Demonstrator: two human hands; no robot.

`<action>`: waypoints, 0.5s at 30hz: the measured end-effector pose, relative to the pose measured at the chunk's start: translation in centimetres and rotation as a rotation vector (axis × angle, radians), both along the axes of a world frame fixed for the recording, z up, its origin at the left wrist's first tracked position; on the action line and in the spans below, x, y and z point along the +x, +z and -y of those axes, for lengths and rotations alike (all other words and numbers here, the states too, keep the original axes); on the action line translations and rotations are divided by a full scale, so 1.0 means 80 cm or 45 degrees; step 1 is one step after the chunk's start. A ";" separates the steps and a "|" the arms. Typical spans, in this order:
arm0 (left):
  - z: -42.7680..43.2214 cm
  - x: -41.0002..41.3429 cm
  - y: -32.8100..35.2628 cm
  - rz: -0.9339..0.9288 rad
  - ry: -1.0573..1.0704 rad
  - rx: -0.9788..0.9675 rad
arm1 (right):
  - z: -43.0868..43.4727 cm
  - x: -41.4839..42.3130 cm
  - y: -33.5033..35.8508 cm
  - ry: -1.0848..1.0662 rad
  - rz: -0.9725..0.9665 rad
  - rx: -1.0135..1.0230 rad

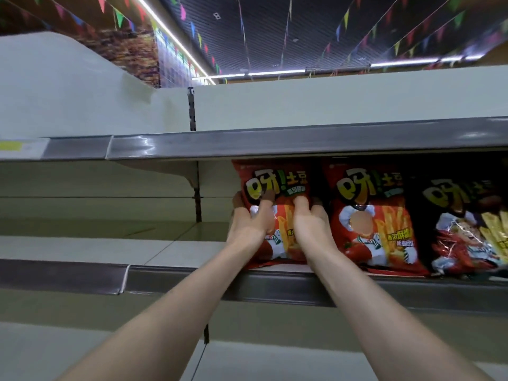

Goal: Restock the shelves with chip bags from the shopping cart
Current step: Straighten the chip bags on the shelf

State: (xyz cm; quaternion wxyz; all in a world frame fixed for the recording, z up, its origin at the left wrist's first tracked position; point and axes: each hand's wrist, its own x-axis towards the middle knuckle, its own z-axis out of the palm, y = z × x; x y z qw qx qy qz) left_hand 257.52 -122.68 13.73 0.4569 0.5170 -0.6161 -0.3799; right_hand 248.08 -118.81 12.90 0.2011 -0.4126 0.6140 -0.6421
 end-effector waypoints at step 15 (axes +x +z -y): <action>0.006 0.009 -0.014 -0.066 -0.194 0.021 | -0.003 0.013 -0.015 -0.359 -0.824 -0.162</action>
